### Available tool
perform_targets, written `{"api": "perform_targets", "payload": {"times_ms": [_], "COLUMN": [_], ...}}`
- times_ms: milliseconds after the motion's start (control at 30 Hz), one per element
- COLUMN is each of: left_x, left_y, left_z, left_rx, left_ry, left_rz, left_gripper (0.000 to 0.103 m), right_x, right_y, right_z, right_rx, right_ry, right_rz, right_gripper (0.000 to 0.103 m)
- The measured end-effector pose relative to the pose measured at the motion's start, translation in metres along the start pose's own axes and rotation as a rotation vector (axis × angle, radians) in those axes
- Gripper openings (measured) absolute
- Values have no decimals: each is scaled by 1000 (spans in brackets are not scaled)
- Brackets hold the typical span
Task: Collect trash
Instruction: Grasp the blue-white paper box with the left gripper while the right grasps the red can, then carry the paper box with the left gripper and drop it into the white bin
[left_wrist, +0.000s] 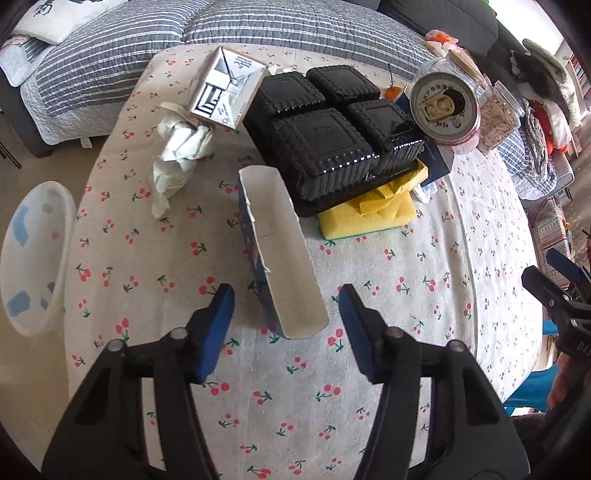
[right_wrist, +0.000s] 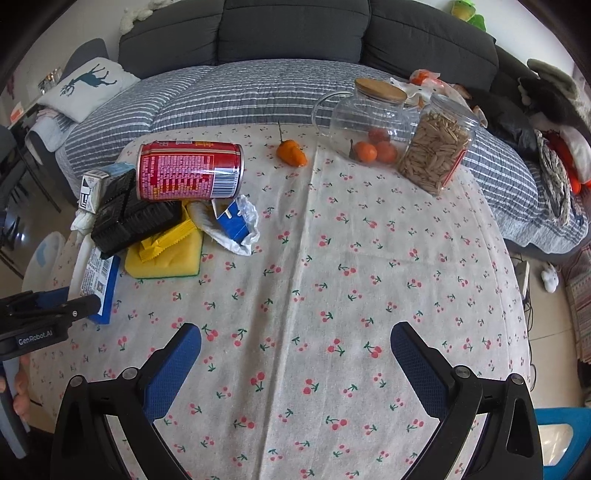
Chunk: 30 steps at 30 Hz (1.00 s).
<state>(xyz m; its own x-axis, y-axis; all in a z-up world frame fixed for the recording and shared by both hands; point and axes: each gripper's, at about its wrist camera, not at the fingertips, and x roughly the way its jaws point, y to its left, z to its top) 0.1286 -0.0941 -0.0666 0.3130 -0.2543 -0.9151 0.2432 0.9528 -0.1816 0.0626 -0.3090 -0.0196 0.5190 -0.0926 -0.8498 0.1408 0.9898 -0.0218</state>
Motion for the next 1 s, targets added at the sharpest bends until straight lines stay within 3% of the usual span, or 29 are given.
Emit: {"api": "perform_targets", "payload": {"times_ms": [167,233,400,567,767,867,1000], "left_x": [-2,-8,-28,-51,-65,-68,-71], "left_y": [6,9,18,35,73,88,94], "left_z": [2,1,-4,-13,-16,-16,-17], "left_rx": [-10,-8,7,25,-26,-56,-66], "left_ry": [-7,-18,-56,-107,-148,-158,-163], "left_rz": [-28,-35,-65,-62,-27,-25,-33], "left_gripper": [28,23,22,22,22,22,22], "right_x": [6,5,4,22,56,69,64], "right_y": [1,7,10,5,-7,-9,-13], "right_z": [10,18,47,71,62,44,25], "right_rx": [8,-2,38,122,251,229,165], "right_ry": [2,-14,-75,-80,106,192,217], "right_rz": [40,74,197,281,260,226,155], "right_gripper": [103,103,103,103,103,103,103]}}
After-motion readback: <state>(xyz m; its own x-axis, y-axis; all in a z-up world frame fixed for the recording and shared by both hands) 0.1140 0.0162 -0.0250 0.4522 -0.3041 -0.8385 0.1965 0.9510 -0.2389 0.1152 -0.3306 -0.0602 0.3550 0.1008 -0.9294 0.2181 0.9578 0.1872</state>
